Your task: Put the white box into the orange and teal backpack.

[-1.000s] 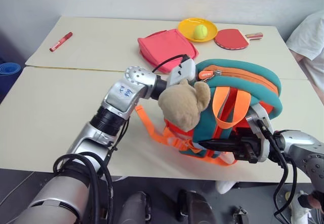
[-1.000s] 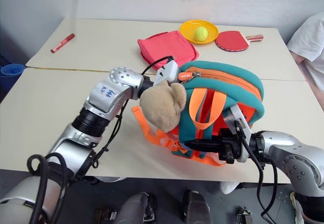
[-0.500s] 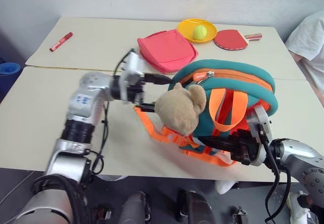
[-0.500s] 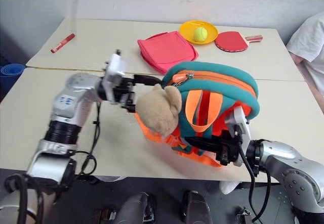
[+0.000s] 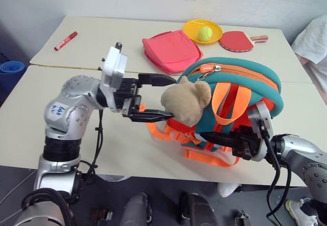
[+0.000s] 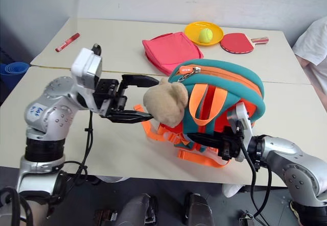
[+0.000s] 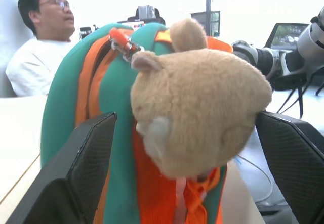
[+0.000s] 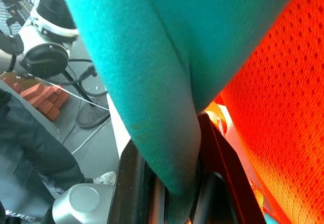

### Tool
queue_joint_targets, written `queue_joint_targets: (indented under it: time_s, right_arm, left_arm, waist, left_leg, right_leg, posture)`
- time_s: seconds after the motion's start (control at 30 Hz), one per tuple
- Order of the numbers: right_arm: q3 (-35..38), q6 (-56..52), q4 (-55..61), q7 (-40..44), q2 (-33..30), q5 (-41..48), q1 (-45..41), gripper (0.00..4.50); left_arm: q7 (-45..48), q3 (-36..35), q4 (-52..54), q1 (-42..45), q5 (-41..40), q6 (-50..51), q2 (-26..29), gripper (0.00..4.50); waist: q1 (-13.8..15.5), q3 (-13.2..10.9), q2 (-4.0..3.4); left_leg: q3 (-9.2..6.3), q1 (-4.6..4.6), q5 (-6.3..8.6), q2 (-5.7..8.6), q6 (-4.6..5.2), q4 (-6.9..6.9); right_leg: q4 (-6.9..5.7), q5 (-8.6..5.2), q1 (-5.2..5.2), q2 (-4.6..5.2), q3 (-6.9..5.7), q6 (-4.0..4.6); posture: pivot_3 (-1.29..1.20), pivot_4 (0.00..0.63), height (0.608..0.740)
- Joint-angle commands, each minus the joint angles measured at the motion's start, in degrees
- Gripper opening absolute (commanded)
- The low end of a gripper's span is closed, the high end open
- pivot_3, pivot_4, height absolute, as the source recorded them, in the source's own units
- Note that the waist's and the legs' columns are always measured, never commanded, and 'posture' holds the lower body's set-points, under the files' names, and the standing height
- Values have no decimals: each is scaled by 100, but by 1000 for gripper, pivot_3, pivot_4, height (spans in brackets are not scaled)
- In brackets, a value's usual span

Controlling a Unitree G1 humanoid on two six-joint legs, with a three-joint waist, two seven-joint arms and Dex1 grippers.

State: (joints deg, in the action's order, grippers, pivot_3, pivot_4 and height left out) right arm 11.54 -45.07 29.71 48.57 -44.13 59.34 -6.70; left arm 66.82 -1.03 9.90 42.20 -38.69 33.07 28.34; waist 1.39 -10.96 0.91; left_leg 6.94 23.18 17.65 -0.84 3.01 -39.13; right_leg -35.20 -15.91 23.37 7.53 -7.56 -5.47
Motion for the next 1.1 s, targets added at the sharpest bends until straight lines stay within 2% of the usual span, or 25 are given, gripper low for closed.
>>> queue_joint_targets:
  time_s: [0.03,0.1,0.2,0.3,0.4,0.53,0.6,0.7,0.8,0.93,1.1]
  right_arm:
    - [13,-1,68,58,-56,33,-125,0]
    - [21,-30,85,28,-51,41,-152,0]
    - [48,-66,142,-65,-25,70,-156,0]
    - [140,-47,273,-292,94,141,-45,0]
    - [234,-9,408,-455,175,176,127,0]
    - [339,56,535,-531,201,192,348,0]
    - [419,133,612,-595,238,192,496,0]
    - [445,214,706,-678,308,205,654,0]
    - [443,395,729,-653,400,69,852,0]
    - [515,807,584,-778,714,-208,946,0]
    - [472,1087,310,-610,713,-587,1106,0]
  left_arm:
    - [-115,2,274,-20,-290,181,-53,3902]
    - [-68,55,311,-87,-237,164,18,3199]
    - [-172,-23,242,-103,-280,189,14,2382]
    - [-580,-675,85,-168,-800,658,139,1485]
    - [-749,-1085,-267,-238,-870,788,454,704]
    - [-802,-1144,-1137,-225,-476,862,1059,704]
    - [-433,-1017,-1666,-412,-136,476,1366,704]
    - [-74,-758,-2240,-685,386,-197,1508,704]
    - [18,-244,-2392,-1037,926,-1029,1124,704]
    - [-311,-93,-1926,-1460,1156,-1656,532,704]
    - [-484,71,-1652,-1755,1476,-2126,268,704]
  waist:
    - [-1,0,0]
    - [-6,0,0]
    - [-3,0,0]
    - [-5,0,0]
    - [-22,0,0]
    - [-18,0,-1]
    - [-16,0,-1]
    - [-17,1,-1]
    - [-15,2,4]
    - [0,13,-10]
    - [-10,13,-11]
  left_leg:
    - [0,0,0,0,0,0]
    - [1,0,0,0,0,0]
    - [1,0,0,0,0,1]
    - [1,0,-1,1,0,1]
    - [-1,0,0,-5,-4,1]
    - [1,-2,-3,-3,-9,1]
    - [5,-4,-3,-1,-9,1]
    - [11,-4,-1,-1,-10,7]
    - [11,-1,-1,-2,-11,7]
    - [11,-4,6,-1,-10,8]
    - [11,-4,6,-8,-12,7]
  right_leg:
    - [-1,0,0,-1,1,0]
    - [-1,0,1,0,0,1]
    - [-1,-1,2,-1,-1,2]
    - [-1,-1,1,1,0,1]
    - [0,-1,3,9,2,2]
    - [-10,-2,6,-4,0,4]
    - [-13,-3,8,-9,-1,6]
    - [-11,-5,12,-7,1,8]
    - [-13,-5,16,-1,1,9]
    - [-3,-4,9,15,5,8]
    - [-2,-5,14,15,5,9]
  posture:
    - [0,150,740]
    - [0,150,740]
    - [0,150,740]
    - [0,150,740]
    - [0,150,740]
    - [0,150,740]
    - [0,150,740]
    - [0,150,740]
    - [0,150,740]
    - [0,150,740]
    - [0,150,740]
